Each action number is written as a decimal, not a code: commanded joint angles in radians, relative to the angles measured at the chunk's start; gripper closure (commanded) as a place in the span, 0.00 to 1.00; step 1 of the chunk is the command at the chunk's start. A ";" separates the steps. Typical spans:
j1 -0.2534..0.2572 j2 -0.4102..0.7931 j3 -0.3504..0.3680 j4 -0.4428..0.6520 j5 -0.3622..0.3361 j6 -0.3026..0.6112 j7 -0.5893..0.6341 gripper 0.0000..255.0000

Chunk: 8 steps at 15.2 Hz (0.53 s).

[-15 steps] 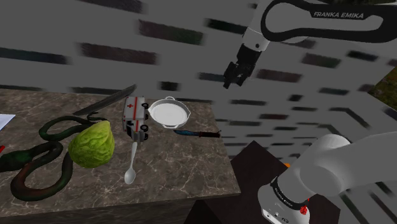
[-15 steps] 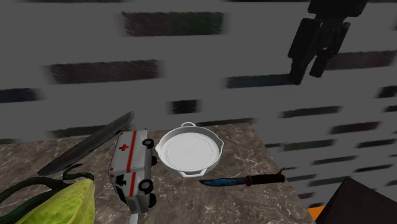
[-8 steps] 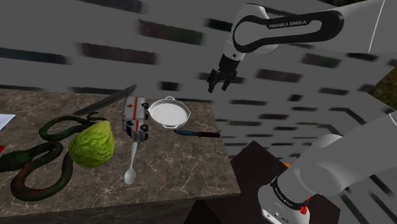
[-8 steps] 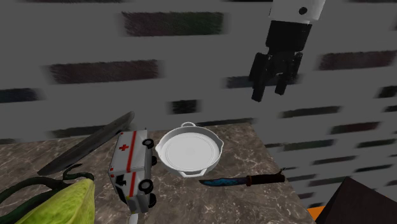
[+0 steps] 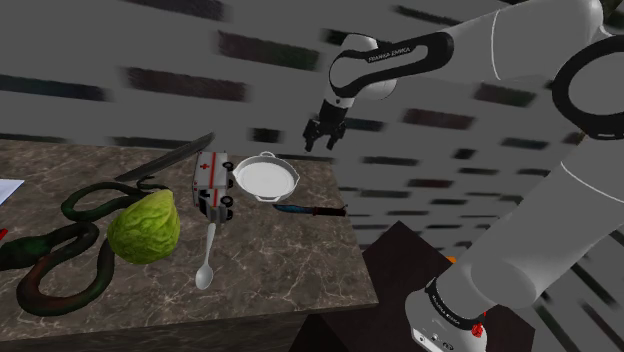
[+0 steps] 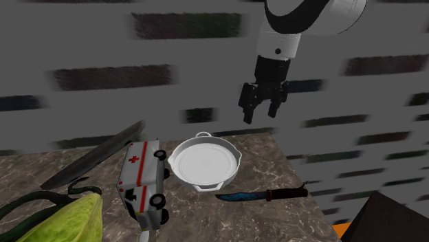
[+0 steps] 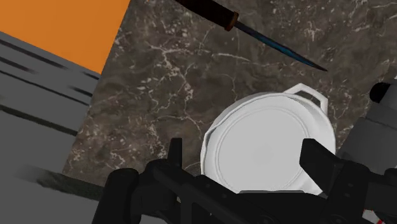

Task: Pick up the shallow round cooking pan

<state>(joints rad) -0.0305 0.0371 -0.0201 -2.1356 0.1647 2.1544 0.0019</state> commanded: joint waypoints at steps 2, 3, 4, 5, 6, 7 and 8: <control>-0.005 0.117 -0.003 0.073 0.020 0.033 -0.011 0.00; -0.007 0.156 -0.003 0.100 0.026 0.041 -0.013 0.00; -0.008 0.196 -0.003 0.129 0.032 0.048 -0.015 0.00; -0.010 0.235 -0.002 0.159 0.038 0.054 -0.016 0.00; -0.012 0.275 -0.001 0.191 0.044 0.059 -0.017 0.00; -0.014 0.315 0.000 0.224 0.050 0.063 -0.018 0.00; -0.017 0.355 0.001 0.258 0.055 0.065 -0.019 0.00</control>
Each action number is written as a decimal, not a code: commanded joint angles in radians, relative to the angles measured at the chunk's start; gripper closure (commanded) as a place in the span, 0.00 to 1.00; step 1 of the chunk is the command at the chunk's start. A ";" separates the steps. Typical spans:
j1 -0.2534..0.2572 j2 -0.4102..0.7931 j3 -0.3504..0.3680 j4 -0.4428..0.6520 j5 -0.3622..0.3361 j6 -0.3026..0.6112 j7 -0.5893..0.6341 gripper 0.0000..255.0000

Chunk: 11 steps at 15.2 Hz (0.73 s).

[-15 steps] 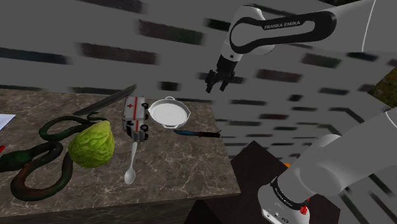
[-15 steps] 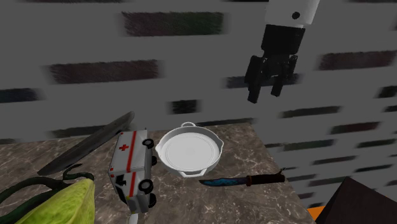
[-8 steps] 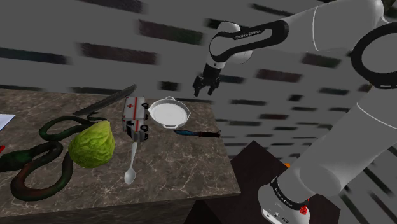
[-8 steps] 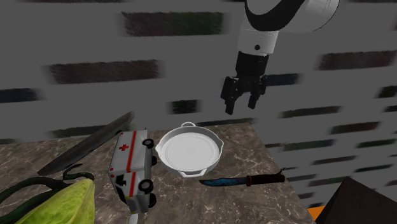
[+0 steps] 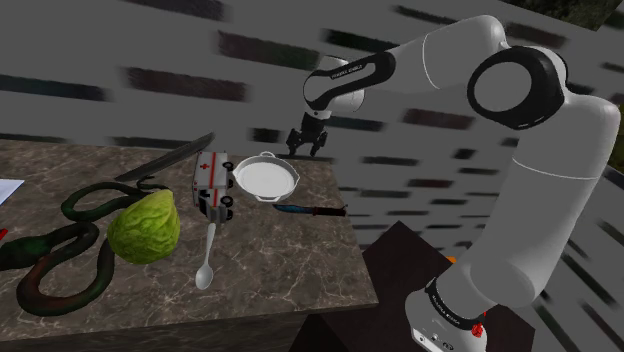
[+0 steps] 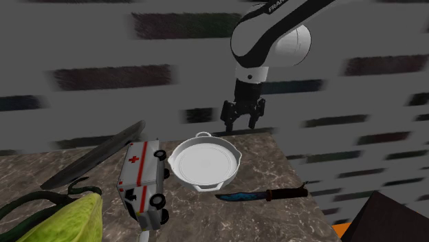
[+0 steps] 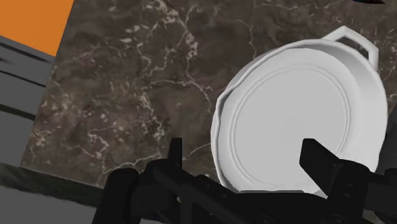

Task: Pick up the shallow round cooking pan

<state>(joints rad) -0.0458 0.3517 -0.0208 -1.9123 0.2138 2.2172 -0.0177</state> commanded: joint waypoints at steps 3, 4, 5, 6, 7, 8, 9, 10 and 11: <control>-0.008 0.142 0.005 0.128 0.017 0.003 0.001 0.00; -0.008 0.150 0.005 0.126 0.019 0.013 -0.001 0.00; -0.009 0.159 0.006 0.124 0.020 0.023 -0.003 0.00; -0.009 0.167 0.007 0.123 0.022 0.032 -0.006 0.00; -0.009 0.175 0.008 0.121 0.023 0.042 -0.008 0.00; -0.009 0.184 0.008 0.120 0.025 0.051 -0.010 0.00; -0.010 0.193 0.009 0.119 0.026 0.061 -0.013 0.00; -0.010 0.202 0.010 0.119 0.028 0.070 -0.015 0.00; -0.010 0.207 0.011 0.118 0.029 0.076 -0.016 0.00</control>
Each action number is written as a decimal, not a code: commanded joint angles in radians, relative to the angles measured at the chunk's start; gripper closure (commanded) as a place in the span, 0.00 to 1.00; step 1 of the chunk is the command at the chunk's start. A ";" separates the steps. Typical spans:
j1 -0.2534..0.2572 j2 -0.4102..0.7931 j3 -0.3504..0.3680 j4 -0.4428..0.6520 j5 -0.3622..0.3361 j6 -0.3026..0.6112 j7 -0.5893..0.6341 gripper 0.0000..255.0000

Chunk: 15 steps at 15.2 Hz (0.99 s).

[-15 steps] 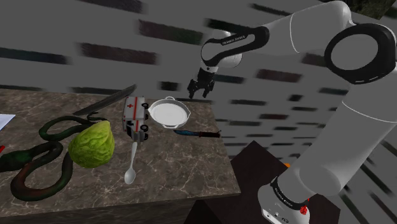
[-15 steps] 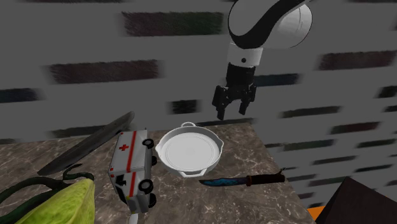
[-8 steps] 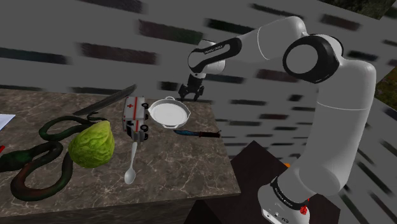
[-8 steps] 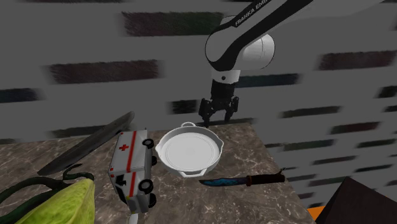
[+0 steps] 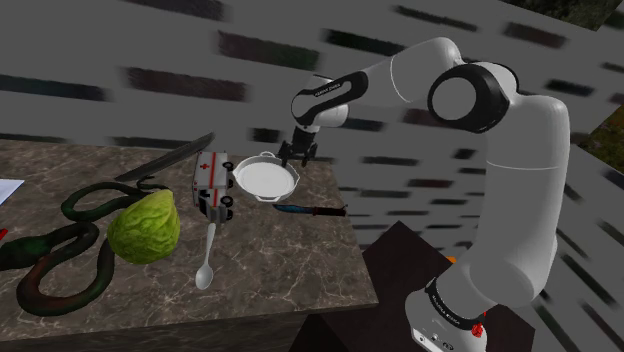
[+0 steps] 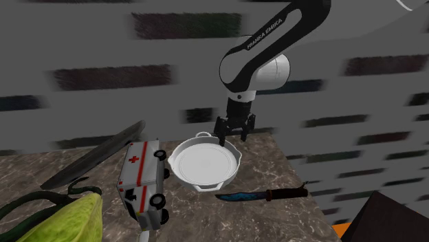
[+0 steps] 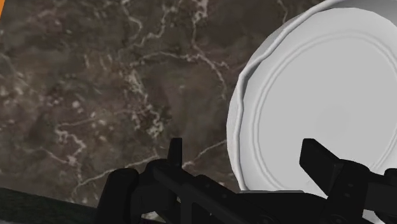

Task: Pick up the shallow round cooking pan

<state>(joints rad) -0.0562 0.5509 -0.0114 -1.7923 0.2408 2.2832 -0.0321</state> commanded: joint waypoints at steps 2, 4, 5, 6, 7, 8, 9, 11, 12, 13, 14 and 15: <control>0.000 0.010 0.001 0.003 0.001 0.007 -0.001 1.00; 0.000 0.008 0.001 0.002 0.001 0.007 -0.001 1.00; 0.000 0.008 0.001 0.001 0.001 0.007 -0.001 1.00; 0.000 0.008 0.001 0.001 0.001 0.008 -0.001 1.00; 0.000 0.008 0.001 0.001 0.001 0.007 -0.001 1.00; 0.000 0.008 0.001 0.001 0.001 0.007 -0.001 1.00; 0.000 0.008 0.001 0.001 0.001 0.007 -0.001 1.00; 0.000 0.008 0.001 -0.001 0.002 0.010 -0.002 1.00; 0.000 -0.001 0.000 -0.001 0.000 0.000 0.001 1.00; 0.001 -0.010 -0.001 -0.001 -0.001 -0.009 0.003 1.00; 0.001 -0.019 -0.001 0.000 -0.003 -0.018 0.005 1.00; 0.001 -0.028 -0.002 0.001 -0.005 -0.028 0.007 1.00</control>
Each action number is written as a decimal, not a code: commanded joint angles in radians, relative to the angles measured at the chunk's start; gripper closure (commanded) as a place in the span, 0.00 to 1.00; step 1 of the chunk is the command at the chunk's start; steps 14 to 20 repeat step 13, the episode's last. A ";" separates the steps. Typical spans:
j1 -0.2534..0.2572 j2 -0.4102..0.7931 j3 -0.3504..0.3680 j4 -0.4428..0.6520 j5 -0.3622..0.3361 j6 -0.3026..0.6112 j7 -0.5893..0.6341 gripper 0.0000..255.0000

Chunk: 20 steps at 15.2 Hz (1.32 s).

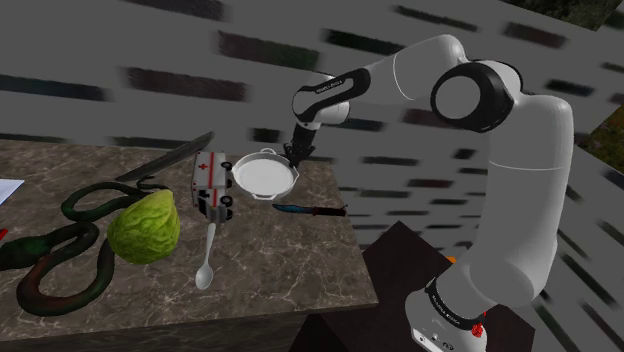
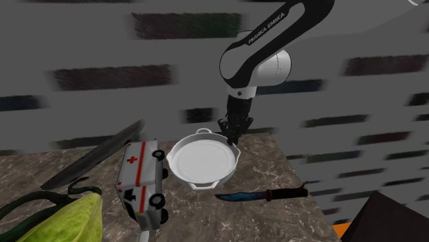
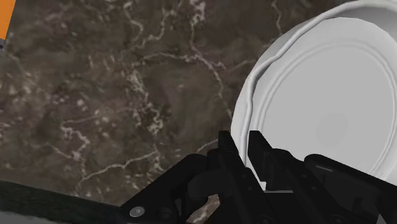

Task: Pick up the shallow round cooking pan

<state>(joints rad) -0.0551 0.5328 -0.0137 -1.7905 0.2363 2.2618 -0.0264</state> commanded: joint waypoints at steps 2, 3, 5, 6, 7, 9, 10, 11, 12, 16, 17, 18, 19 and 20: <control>0.001 -0.026 -0.001 0.003 -0.003 -0.026 0.006 1.00; 0.001 -0.034 -0.002 0.005 -0.005 -0.036 0.009 1.00; 0.002 -0.050 -0.003 0.009 -0.008 -0.056 0.013 1.00; 0.002 -0.058 -0.004 0.012 -0.009 -0.066 0.016 1.00; 0.002 -0.065 -0.005 0.014 -0.011 -0.076 0.018 1.00; 0.002 -0.080 -0.006 0.020 -0.014 -0.096 0.022 1.00; 0.002 -0.087 -0.006 0.024 -0.015 -0.107 0.025 1.00; 0.003 -0.094 -0.007 0.028 -0.016 -0.117 0.027 1.00; 0.003 -0.095 -0.007 0.028 -0.017 -0.119 0.027 1.00; 0.003 -0.095 -0.007 0.028 -0.017 -0.119 0.027 1.00; 0.003 -0.095 -0.007 0.028 -0.017 -0.119 0.027 1.00; 0.003 -0.095 -0.007 0.028 -0.017 -0.119 0.027 1.00; 0.003 -0.095 -0.007 0.028 -0.017 -0.119 0.027 1.00; 0.003 -0.095 -0.007 0.028 -0.017 -0.119 0.027 1.00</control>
